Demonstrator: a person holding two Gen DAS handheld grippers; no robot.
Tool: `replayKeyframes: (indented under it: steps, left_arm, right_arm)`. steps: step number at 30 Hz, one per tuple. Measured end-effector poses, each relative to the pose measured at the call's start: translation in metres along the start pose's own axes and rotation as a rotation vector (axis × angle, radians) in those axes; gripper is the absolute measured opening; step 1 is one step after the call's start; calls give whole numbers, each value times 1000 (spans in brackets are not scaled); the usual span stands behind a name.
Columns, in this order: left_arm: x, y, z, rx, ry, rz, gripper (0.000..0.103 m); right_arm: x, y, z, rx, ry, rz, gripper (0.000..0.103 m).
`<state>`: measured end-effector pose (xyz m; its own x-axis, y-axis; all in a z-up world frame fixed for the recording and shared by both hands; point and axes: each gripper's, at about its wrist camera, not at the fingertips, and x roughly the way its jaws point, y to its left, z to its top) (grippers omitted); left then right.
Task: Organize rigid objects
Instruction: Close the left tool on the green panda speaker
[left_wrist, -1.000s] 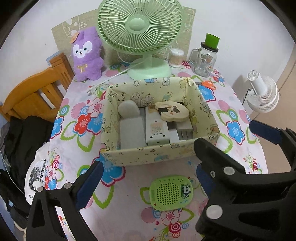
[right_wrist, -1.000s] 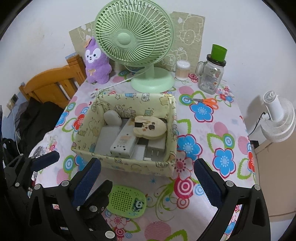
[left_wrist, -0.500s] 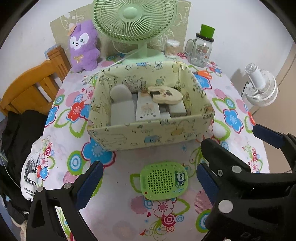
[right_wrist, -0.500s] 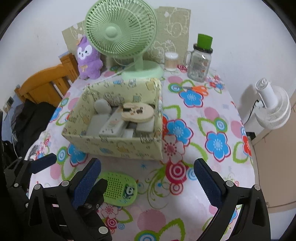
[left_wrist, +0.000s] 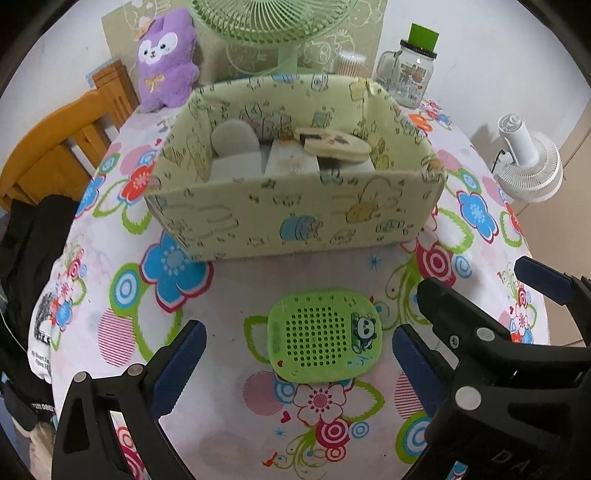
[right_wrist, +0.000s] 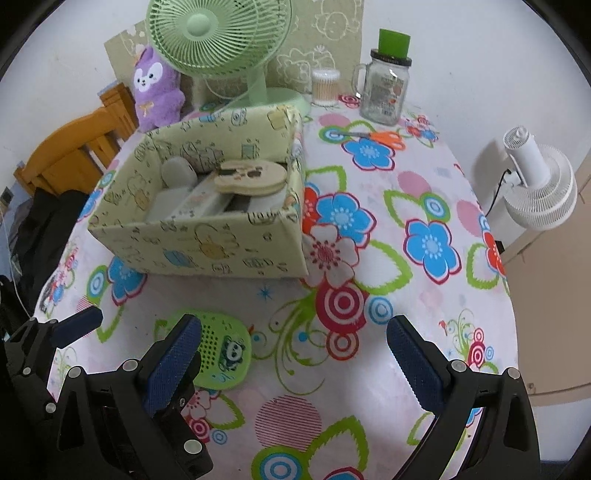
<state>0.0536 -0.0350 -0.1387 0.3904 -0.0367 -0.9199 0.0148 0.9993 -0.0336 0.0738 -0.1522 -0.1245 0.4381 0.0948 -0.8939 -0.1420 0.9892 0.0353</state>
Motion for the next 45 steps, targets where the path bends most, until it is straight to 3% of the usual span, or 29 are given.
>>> replayKeyframes:
  steps: [26,45]
  left_arm:
    - [48,-9,-23,-63,83,22,103]
    - [67,-25,-25,-98,59,74,103]
  right_arm:
    - [44,-19,-24,16,112,-15,101]
    - [63,-20,-18,-23,141,-12,102]
